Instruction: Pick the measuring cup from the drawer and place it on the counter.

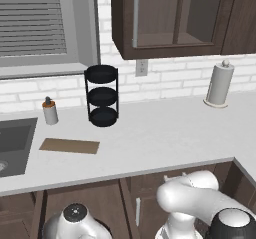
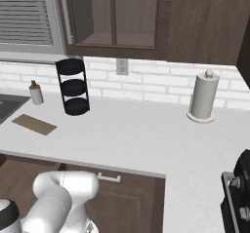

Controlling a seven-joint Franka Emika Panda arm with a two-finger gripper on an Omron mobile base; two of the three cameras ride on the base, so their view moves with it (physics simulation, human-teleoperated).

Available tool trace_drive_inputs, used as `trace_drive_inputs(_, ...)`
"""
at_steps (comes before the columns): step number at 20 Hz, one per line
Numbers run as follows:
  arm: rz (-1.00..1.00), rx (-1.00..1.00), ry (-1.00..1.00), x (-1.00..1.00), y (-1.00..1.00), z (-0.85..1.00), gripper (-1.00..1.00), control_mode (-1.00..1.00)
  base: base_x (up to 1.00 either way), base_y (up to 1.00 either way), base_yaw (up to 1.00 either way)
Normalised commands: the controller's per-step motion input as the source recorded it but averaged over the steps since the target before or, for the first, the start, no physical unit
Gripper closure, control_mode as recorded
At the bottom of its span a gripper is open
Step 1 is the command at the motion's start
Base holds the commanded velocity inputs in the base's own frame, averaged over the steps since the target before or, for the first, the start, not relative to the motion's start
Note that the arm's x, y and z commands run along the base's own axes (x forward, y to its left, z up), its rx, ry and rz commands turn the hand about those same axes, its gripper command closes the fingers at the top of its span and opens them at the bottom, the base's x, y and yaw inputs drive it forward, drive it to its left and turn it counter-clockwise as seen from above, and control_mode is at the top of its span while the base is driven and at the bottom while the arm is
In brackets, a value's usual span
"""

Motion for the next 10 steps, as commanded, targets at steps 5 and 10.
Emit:
trace_drive_inputs(5, 0.02, 0.05, 0.0, 0.0, -0.13, 1.0, 1.0, -1.0, 0.0, 0.0, 0.0)
trace_drive_inputs(10, -0.06, 0.02, 0.03, 0.11, -0.45, 0.96, 1.0, -1.0, 0.0, 0.0, 0.0)
